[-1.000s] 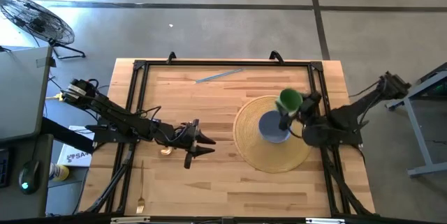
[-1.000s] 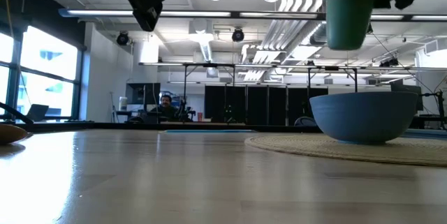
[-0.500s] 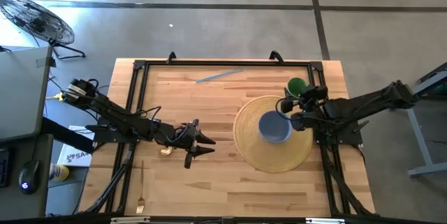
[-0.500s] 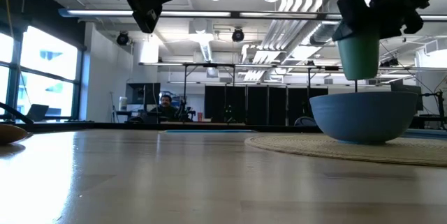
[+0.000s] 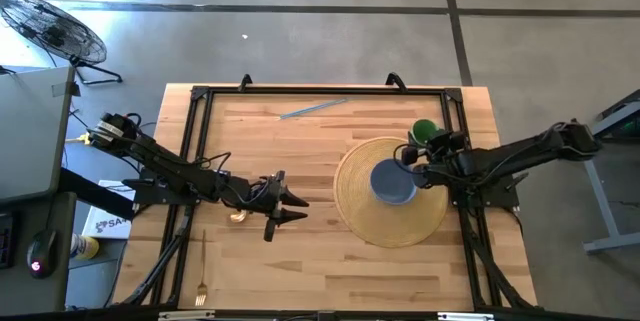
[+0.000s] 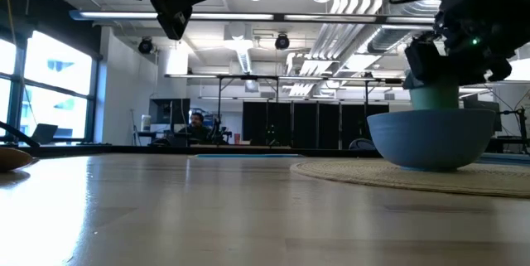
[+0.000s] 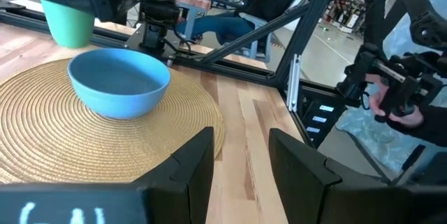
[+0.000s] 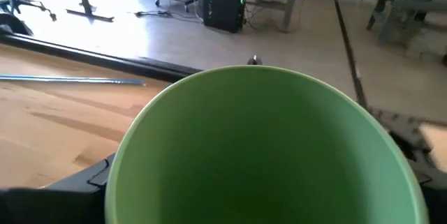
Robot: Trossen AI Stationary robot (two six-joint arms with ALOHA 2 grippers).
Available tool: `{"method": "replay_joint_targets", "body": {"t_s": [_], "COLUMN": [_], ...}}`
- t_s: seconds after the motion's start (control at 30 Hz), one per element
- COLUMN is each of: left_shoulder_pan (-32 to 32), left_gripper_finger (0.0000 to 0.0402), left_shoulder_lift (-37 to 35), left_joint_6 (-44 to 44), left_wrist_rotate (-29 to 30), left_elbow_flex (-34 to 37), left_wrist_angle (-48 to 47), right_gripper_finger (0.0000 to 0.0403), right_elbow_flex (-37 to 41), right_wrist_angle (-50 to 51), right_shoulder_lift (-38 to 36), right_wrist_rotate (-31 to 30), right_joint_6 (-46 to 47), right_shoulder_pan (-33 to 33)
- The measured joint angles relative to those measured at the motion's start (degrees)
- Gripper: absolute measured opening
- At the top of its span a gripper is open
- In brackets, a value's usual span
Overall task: Pick & Place Utensil
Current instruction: Put the green cup at the top right of the brown table mat
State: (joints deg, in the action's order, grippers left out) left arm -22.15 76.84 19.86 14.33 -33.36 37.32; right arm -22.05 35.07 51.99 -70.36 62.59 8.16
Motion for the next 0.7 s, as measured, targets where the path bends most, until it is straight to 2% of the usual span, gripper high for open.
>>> {"method": "replay_joint_targets", "body": {"t_s": [0.57,0.7], "left_shoulder_pan": [0.0,0.0], "left_gripper_finger": [0.0136,0.0136], "left_shoulder_lift": [0.0,0.0], "left_joint_6": [0.0,0.0], "left_wrist_rotate": [0.1,0.1], "left_elbow_flex": [0.0,0.0], "left_wrist_angle": [-0.2,-0.2], "right_gripper_finger": [0.0356,0.0376], "right_elbow_flex": [12.9,13.3], "right_wrist_angle": [-15.3,-16.0], "right_shoulder_lift": [0.0,-0.1], "right_wrist_rotate": [1.6,2.2], "right_joint_6": [1.5,1.1], "right_shoulder_pan": [-0.3,-0.3]}}
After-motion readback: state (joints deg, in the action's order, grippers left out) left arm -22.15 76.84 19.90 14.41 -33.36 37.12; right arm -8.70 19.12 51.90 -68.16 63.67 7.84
